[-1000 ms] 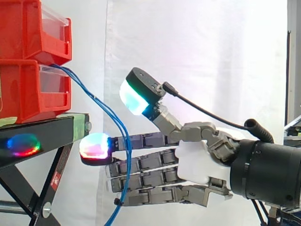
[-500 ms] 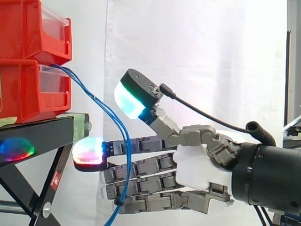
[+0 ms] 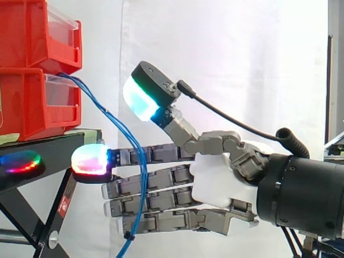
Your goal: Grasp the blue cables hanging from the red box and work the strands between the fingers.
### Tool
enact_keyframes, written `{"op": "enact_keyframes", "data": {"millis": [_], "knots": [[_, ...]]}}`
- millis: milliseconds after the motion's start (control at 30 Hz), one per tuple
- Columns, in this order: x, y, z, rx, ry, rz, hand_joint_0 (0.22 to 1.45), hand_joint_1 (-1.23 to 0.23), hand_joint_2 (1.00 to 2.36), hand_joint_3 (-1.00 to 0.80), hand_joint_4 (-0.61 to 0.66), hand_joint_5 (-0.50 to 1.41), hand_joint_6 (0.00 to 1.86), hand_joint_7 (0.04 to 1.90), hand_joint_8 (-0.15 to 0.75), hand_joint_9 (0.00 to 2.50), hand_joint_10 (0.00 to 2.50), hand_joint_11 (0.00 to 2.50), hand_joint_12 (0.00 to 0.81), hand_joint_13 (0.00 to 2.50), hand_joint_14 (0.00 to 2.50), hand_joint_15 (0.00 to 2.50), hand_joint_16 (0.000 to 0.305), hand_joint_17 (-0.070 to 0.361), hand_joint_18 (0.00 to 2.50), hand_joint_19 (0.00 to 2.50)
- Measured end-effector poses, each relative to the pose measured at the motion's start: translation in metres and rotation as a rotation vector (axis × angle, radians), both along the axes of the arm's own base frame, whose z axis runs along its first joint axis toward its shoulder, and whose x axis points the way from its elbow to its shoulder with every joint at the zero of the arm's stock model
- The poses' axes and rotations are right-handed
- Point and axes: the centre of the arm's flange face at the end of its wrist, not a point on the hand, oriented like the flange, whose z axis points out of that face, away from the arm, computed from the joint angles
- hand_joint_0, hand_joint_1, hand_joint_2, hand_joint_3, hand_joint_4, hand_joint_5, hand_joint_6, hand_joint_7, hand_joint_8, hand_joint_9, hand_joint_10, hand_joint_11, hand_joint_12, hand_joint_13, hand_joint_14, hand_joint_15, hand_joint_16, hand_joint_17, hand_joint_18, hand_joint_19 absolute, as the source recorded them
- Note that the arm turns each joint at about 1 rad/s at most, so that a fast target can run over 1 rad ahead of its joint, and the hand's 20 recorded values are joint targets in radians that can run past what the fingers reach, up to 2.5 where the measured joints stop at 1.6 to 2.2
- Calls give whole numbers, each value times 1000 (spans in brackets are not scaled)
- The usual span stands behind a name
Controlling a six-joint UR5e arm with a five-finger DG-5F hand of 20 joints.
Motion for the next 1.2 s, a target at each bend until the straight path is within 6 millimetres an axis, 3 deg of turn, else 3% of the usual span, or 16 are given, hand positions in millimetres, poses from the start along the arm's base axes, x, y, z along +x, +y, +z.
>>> {"op": "enact_keyframes", "data": {"millis": [367,467,833,1200], "knots": [[1,1,1,17,-9,2,725,-468,1000,-1000,212,-357,6,706,378,194,2,129,380,144,4,169,52,116,17,0],[1,1,1,19,-10,3,727,-514,1000,-1000,229,-305,5,669,399,301,1,80,396,277,3,125,55,123,194,0],[1,1,1,28,-13,4,737,-515,1000,-1000,238,-293,5,665,406,353,1,97,409,463,5,205,54,121,395,0],[1,1,1,36,-16,6,755,-518,1000,-1000,254,-261,5,670,424,483,5,274,420,706,10,368,54,121,632,105]]}}
